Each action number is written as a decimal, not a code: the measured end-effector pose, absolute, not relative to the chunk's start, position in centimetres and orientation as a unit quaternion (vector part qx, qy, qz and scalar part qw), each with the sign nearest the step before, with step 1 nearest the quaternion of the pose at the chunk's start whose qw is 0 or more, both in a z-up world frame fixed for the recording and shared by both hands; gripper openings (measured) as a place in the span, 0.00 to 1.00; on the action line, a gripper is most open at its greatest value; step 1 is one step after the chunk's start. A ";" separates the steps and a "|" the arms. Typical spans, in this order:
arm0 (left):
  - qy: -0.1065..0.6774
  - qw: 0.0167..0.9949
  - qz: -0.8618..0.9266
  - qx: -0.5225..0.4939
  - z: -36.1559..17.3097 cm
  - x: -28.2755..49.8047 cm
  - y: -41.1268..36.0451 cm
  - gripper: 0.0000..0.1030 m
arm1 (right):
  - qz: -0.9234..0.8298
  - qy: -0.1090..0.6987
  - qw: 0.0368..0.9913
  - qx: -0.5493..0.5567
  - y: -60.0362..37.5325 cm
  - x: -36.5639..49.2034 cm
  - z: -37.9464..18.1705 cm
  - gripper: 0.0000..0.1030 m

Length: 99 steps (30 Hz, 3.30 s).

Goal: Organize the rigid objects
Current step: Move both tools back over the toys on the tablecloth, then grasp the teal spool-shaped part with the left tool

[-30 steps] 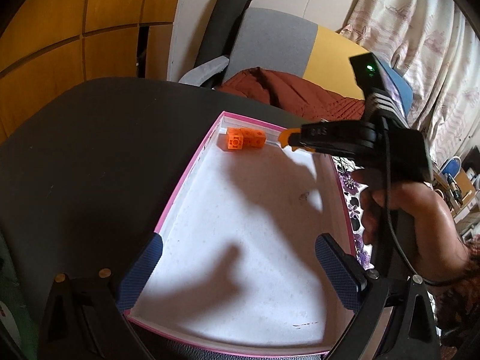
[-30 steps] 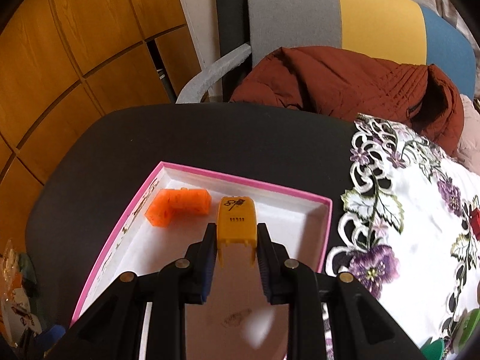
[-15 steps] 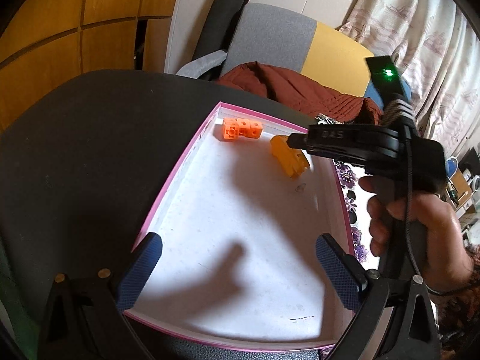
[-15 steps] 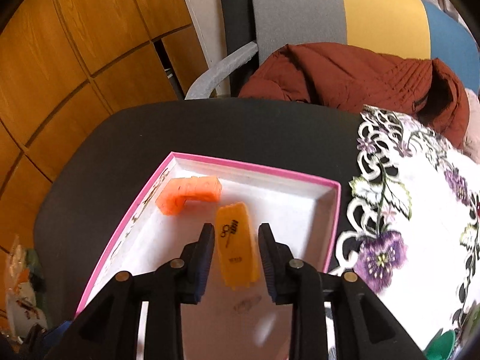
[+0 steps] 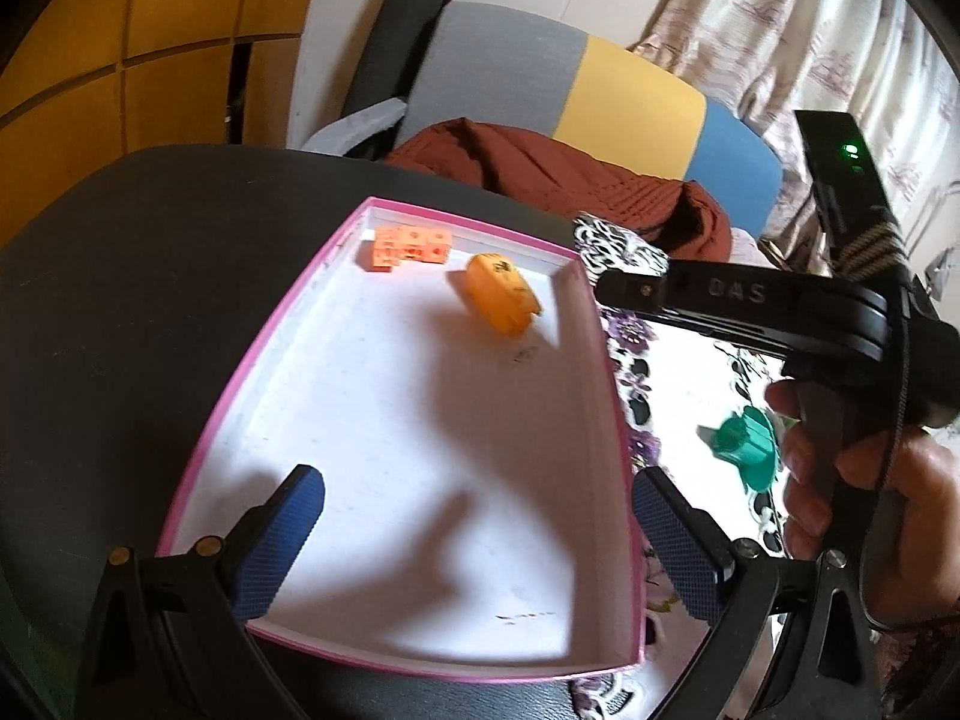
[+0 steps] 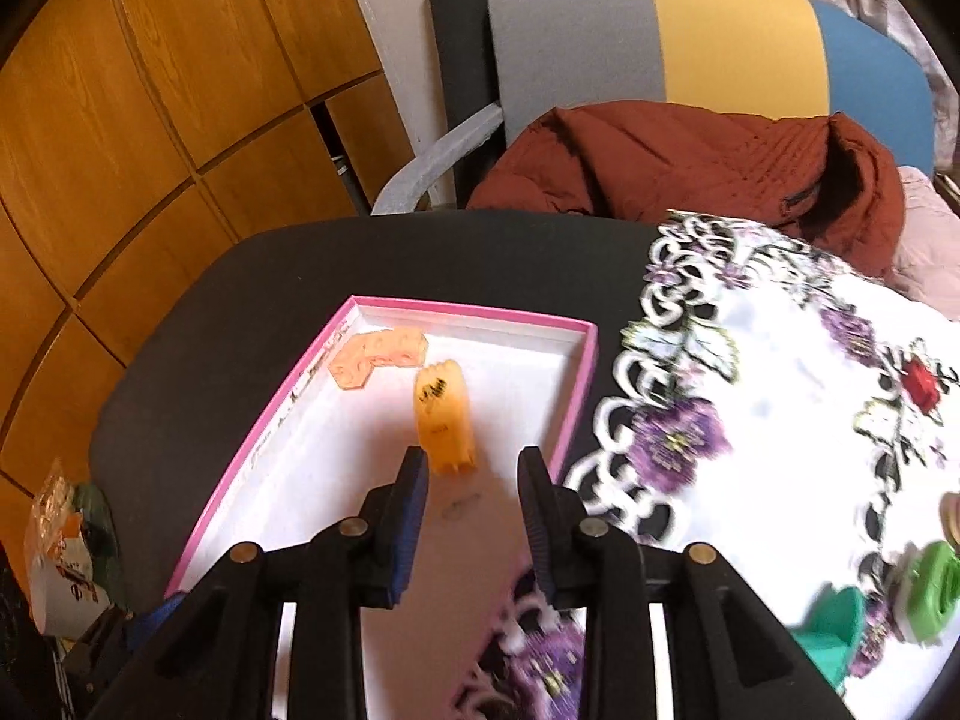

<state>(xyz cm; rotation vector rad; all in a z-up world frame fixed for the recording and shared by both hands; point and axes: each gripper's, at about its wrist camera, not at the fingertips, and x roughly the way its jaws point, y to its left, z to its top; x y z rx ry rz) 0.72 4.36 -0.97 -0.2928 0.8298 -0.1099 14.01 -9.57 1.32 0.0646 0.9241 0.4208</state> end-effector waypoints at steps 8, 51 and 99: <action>0.401 0.903 -0.093 -0.124 -0.6 0.2 1.7 1.00 | 0.168 0.449 0.876 0.042 -14.7 11.2 1.6 0.30; 0.432 0.870 -0.237 -0.002 -0.2 -2.3 -11.9 1.00 | 0.070 0.465 0.882 0.007 -33.3 11.1 -2.1 0.66; 0.467 0.870 -0.135 0.078 -2.3 10.2 -21.3 1.00 | 0.028 0.534 0.842 0.074 -35.2 10.8 -3.5 0.51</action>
